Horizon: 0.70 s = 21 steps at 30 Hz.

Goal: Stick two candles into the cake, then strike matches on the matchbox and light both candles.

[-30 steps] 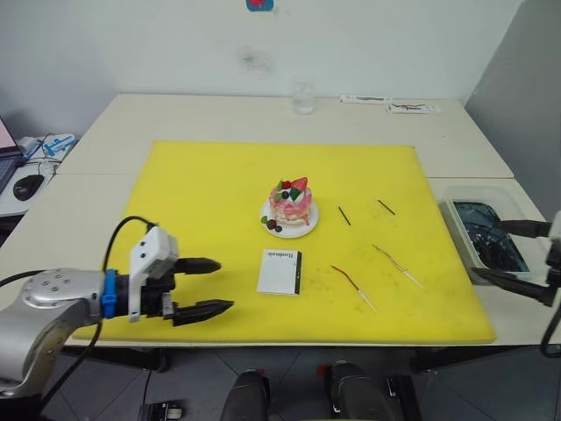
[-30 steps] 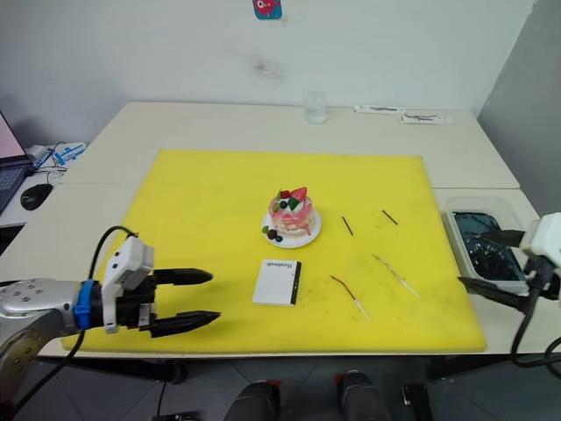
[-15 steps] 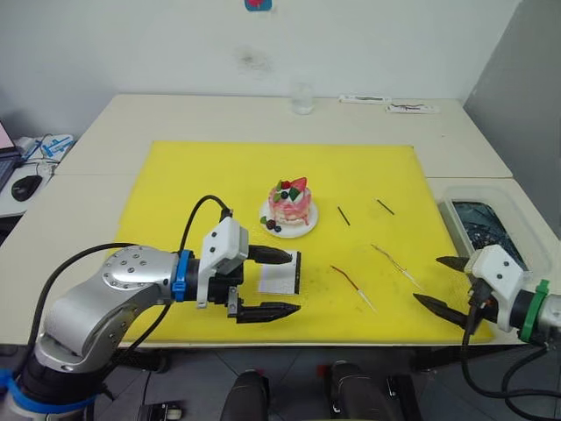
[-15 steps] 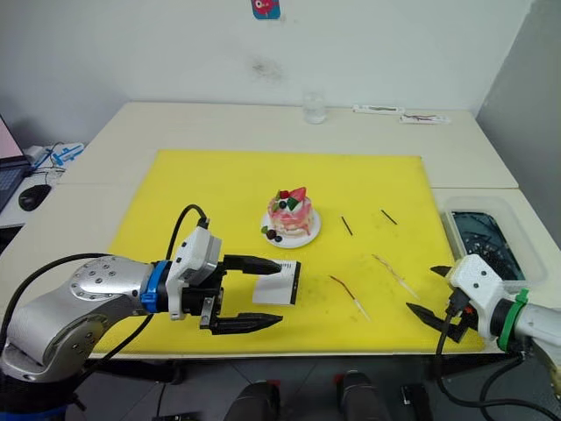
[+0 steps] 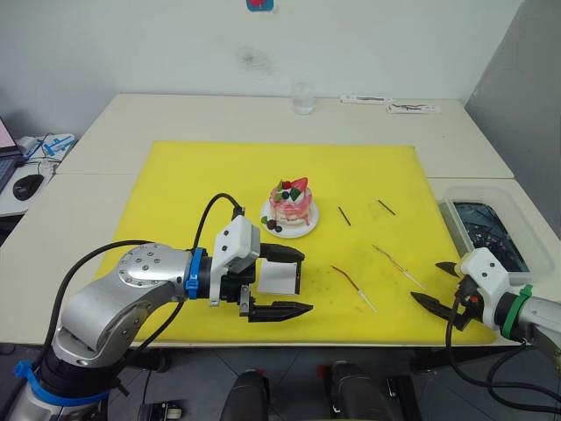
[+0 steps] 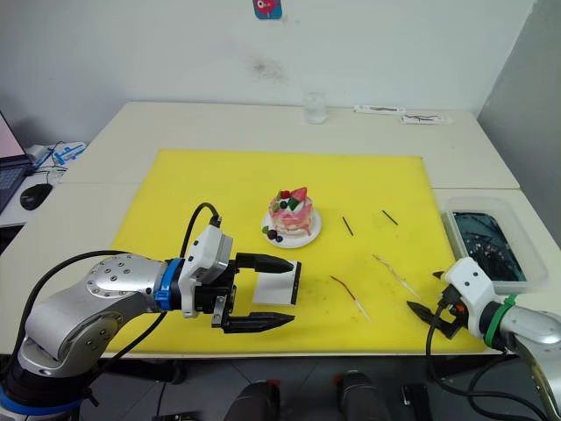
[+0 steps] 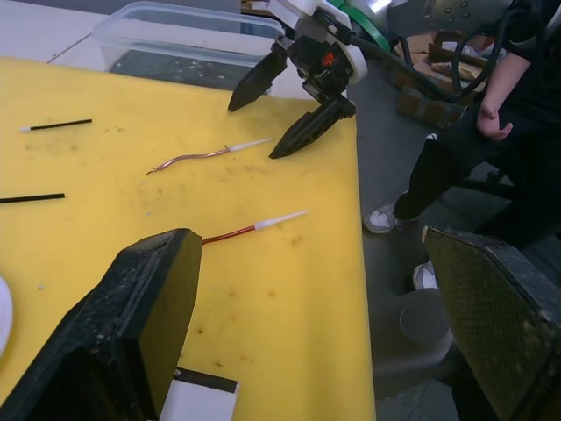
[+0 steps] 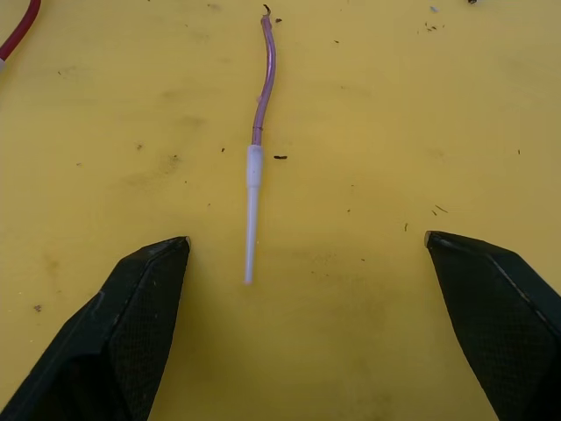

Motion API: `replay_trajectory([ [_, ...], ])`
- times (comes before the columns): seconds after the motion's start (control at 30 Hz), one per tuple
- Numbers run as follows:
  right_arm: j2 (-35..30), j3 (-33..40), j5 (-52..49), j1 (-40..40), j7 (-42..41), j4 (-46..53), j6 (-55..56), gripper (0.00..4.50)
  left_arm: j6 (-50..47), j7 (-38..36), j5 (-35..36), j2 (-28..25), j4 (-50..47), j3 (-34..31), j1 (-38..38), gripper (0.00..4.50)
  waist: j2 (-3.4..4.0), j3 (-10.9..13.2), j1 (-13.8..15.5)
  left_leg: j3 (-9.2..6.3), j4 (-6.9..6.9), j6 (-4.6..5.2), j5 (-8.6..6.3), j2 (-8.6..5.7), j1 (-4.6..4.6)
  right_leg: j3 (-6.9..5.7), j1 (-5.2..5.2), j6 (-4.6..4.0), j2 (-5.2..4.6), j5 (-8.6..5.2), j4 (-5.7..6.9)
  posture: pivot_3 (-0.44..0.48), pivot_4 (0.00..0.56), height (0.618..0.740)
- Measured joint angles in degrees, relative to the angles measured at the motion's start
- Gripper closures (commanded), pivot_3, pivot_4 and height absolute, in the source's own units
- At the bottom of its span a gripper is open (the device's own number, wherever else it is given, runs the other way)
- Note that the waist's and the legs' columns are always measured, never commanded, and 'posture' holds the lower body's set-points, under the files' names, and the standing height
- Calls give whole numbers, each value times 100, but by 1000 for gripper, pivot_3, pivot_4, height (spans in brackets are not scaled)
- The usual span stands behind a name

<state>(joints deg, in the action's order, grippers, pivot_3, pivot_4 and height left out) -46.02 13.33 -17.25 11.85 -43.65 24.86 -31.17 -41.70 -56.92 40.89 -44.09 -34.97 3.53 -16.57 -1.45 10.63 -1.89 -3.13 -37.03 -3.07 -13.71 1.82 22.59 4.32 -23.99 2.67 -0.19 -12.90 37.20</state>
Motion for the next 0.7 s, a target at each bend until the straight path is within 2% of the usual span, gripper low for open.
replay_trajectory([
  [0.43,-27,-153,7,59,-126,46,-136,4429,-5,79,-2,15,-28,78,22,0,-2,0,3,-5,-7,0,0,-1,-29,0,40,1,-1,-1,-19,0,150,740],
  [0.7,-27,-47,-195,50,-119,195,-506,4475,61,105,-88,13,-5,84,135,0,-2,0,3,-8,-3,0,0,-1,-33,-2,42,1,-1,-1,-18,0,150,740],
])
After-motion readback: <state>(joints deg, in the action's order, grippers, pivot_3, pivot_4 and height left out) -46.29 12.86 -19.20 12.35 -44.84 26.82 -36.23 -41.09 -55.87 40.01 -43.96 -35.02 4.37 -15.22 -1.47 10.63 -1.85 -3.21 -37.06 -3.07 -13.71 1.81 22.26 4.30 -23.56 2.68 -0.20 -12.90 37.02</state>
